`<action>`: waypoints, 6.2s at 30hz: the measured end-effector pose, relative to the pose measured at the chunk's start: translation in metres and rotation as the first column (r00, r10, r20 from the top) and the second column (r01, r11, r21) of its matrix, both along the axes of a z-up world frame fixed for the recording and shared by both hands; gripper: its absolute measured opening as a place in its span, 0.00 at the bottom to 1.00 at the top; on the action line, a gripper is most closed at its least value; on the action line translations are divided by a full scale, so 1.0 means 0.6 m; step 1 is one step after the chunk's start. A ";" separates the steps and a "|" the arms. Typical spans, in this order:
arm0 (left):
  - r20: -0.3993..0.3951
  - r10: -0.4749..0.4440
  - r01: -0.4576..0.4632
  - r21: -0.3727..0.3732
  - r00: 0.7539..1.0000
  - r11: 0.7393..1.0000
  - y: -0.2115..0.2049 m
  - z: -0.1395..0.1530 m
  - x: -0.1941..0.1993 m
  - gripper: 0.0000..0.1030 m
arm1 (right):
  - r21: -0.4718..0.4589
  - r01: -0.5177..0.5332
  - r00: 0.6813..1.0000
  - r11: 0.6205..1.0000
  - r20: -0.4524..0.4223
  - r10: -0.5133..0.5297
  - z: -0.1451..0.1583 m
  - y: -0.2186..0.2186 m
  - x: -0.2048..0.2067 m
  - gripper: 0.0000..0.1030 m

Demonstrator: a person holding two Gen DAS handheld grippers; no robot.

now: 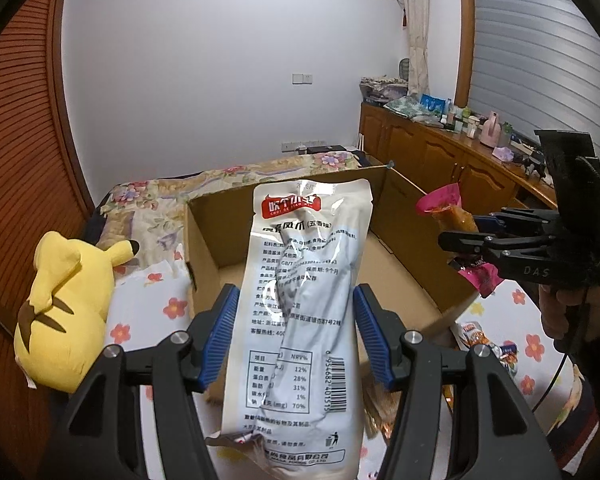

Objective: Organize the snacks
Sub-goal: 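Carry both packets over the box and open both tools to drop them, then move the left tool to the red-white pouch while the right tool reaches the blue wrapper, then grasp the red-white pouch with the left tool while the right tool grasps the blue wrapper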

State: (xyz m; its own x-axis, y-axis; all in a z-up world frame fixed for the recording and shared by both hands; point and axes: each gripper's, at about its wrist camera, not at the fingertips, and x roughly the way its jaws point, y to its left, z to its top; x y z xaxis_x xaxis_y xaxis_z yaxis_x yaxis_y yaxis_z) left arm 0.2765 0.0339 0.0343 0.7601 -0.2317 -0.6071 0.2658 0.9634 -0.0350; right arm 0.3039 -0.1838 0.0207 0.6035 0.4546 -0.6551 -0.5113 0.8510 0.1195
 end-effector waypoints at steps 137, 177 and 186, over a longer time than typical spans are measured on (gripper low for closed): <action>-0.256 -0.224 0.257 0.102 0.940 0.961 -0.084 -0.243 -0.185 0.72 | 0.013 0.141 0.984 0.990 -0.113 -0.139 -0.193 -0.074 -0.243 0.19; -0.150 -0.175 0.186 0.058 0.973 0.981 -0.088 -0.217 -0.228 0.21 | 0.009 0.140 0.985 0.990 -0.100 -0.138 -0.195 -0.074 -0.246 0.19; -0.117 -0.163 0.168 0.033 0.980 0.985 -0.090 -0.199 -0.224 0.21 | 0.016 0.145 0.988 0.989 -0.063 -0.144 -0.191 -0.076 -0.255 0.19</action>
State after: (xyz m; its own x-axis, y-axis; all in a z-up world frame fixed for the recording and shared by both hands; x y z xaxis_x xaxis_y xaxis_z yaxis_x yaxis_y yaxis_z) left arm 0.1421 -0.0201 -0.0853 0.6388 -0.3208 -0.6993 0.4184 0.9076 -0.0341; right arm 0.1510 -0.2293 -0.0936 0.6230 0.3790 -0.6843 -0.3743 0.9126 0.1648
